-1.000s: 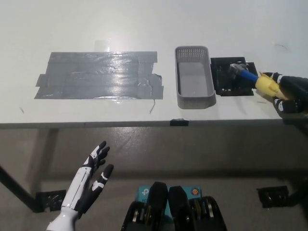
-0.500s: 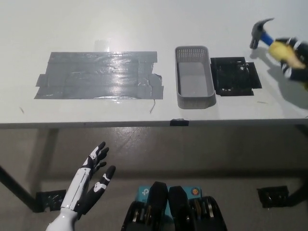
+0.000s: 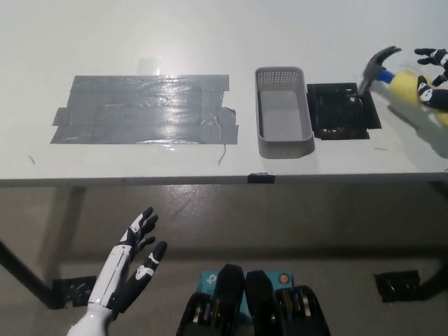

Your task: The robot picks the hammer with right hand and hits the black area on the desk and places it back.

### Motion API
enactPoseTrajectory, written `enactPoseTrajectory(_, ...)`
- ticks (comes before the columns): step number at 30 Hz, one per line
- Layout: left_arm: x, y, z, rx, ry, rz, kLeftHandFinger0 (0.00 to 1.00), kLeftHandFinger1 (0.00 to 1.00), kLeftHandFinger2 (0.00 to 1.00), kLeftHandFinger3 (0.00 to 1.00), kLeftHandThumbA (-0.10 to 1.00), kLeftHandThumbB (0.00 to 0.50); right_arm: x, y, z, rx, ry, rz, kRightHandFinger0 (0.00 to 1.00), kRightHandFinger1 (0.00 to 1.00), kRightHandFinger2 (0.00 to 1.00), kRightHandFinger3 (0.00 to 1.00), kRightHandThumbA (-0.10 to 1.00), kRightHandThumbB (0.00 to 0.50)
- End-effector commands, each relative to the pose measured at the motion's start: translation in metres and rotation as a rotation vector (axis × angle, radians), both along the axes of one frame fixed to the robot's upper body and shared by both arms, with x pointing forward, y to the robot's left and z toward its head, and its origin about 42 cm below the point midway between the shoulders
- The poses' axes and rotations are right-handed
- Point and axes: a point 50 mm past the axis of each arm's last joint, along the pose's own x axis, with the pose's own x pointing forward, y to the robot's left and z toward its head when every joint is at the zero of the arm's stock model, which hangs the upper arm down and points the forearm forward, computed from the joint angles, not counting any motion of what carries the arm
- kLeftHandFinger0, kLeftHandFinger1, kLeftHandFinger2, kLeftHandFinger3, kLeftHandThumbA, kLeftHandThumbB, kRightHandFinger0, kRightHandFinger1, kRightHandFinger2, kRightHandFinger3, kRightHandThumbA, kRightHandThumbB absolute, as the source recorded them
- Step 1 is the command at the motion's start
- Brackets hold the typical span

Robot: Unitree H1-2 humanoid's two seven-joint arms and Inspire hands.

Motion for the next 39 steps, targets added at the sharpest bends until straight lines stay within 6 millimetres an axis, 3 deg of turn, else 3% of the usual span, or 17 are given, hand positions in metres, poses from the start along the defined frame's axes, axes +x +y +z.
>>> enactPoseTrajectory(1, 0.002, 0.003, 0.009, -0.005, -0.043, 0.008, 0.94, 1.0, 1.0, 1.0, 0.82, 0.0, 0.01, 0.006, 0.03, -0.008, -0.119, -0.012, 0.12, 0.63, 0.94, 1.0, -0.1, 0.121)
enactPoseTrajectory(3, 0.002, 0.002, 0.01, -0.006, -0.046, 0.009, 0.94, 1.0, 1.0, 1.0, 0.82, 0.0, 0.011, 0.004, 0.015, 0.02, -0.101, -0.007, 0.12, 0.61, 0.93, 1.0, -0.1, 0.111)
enactPoseTrajectory(5, 0.002, 0.002, 0.011, -0.003, -0.046, 0.007, 0.92, 1.0, 1.0, 1.0, 0.81, 0.0, 0.011, 0.003, 0.001, 0.025, -0.097, -0.037, 0.2, 0.65, 0.97, 1.0, -0.1, 0.16)
enactPoseTrajectory(6, 0.003, 0.003, 0.012, -0.003, -0.048, 0.007, 0.92, 1.0, 1.0, 1.0, 0.8, 0.0, 0.011, 0.003, 0.0, 0.025, -0.101, -0.046, 0.2, 0.56, 0.84, 0.92, -0.1, 0.16)
enactPoseTrajectory(7, 0.002, 0.003, 0.012, -0.012, -0.047, 0.008, 0.91, 1.0, 1.0, 1.0, 0.79, 0.0, 0.01, 0.005, -0.003, 0.0, -0.093, -0.065, 0.43, 0.76, 1.0, 1.0, -0.1, 0.17)
enactPoseTrajectory(8, 0.002, 0.003, 0.012, -0.011, -0.045, 0.009, 0.91, 1.0, 1.0, 1.0, 0.79, 0.0, 0.01, 0.004, -0.006, -0.017, -0.065, -0.057, 0.67, 1.0, 1.0, 1.0, 0.02, 0.188)
enactPoseTrajectory(9, 0.002, 0.003, 0.01, -0.005, -0.045, 0.009, 0.92, 1.0, 1.0, 1.0, 0.8, 0.0, 0.01, 0.003, -0.01, -0.028, 0.001, -0.052, 1.0, 1.0, 1.0, 1.0, 0.36, 0.269)
enactPoseTrajectory(11, 0.002, 0.004, 0.011, -0.006, -0.047, 0.01, 0.92, 1.0, 1.0, 1.0, 0.78, 0.0, 0.009, 0.002, -0.008, -0.075, 0.019, -0.041, 1.0, 1.0, 1.0, 1.0, 0.65, 0.333)
enactPoseTrajectory(14, 0.003, 0.003, 0.011, -0.002, -0.049, 0.01, 0.92, 1.0, 1.0, 1.0, 0.78, 0.0, 0.008, 0.003, 0.006, -0.089, -0.097, -0.064, 1.0, 1.0, 1.0, 1.0, 0.78, 0.291)
enactPoseTrajectory(18, 0.002, 0.002, 0.01, -0.003, -0.046, 0.008, 0.92, 1.0, 1.0, 1.0, 0.77, 0.0, 0.005, 0.0, 0.024, -0.056, -0.241, -0.108, 1.0, 1.0, 1.0, 1.0, 0.79, 0.278)
enactPoseTrajectory(21, 0.003, 0.002, 0.01, -0.002, -0.046, 0.008, 0.92, 1.0, 1.0, 1.0, 0.77, 0.0, -0.001, -0.004, 0.061, 0.063, -0.436, -0.116, 1.0, 1.0, 1.0, 1.0, 0.85, 0.275)
enactPoseTrajectory(24, 0.005, 0.003, 0.013, 0.005, -0.049, 0.013, 0.92, 1.0, 1.0, 1.0, 0.8, 0.017, -0.019, 0.003, 0.118, 0.125, -0.606, -0.093, 1.0, 1.0, 1.0, 1.0, 1.0, 0.339)
enactPoseTrajectory(26, 0.006, 0.003, 0.013, 0.007, -0.053, 0.013, 0.93, 1.0, 1.0, 1.0, 0.81, 0.006, -0.029, 0.006, 0.137, 0.148, -0.642, -0.087, 1.0, 1.0, 1.0, 1.0, 1.0, 0.317)
enactPoseTrajectory(27, 0.006, 0.003, 0.013, 0.009, -0.052, 0.014, 0.94, 1.0, 1.0, 1.0, 0.82, 0.016, -0.049, 0.013, 0.162, 0.177, -0.716, -0.055, 1.0, 1.0, 1.0, 1.0, 1.0, 0.29)
enactPoseTrajectory(31, 0.01, 0.004, 0.015, 0.008, -0.056, 0.012, 0.96, 1.0, 1.0, 1.0, 0.85, 0.037, -0.095, 0.038, 0.195, 0.264, -0.822, 0.035, 1.0, 1.0, 1.0, 1.0, 1.0, 0.315)
enactPoseTrajectory(35, 0.014, 0.004, 0.018, 0.01, -0.073, 0.005, 0.98, 1.0, 1.0, 1.0, 0.88, 0.084, -0.164, 0.074, 0.169, 0.273, -0.927, 0.203, 1.0, 1.0, 1.0, 1.0, 1.0, 0.339)
enactPoseTrajectory(39, 0.017, 0.003, 0.02, 0.007, -0.083, -0.006, 1.0, 1.0, 1.0, 1.0, 0.89, 0.096, -0.206, 0.1, 0.128, 0.309, -0.927, 0.346, 1.0, 1.0, 1.0, 1.0, 1.0, 0.336)
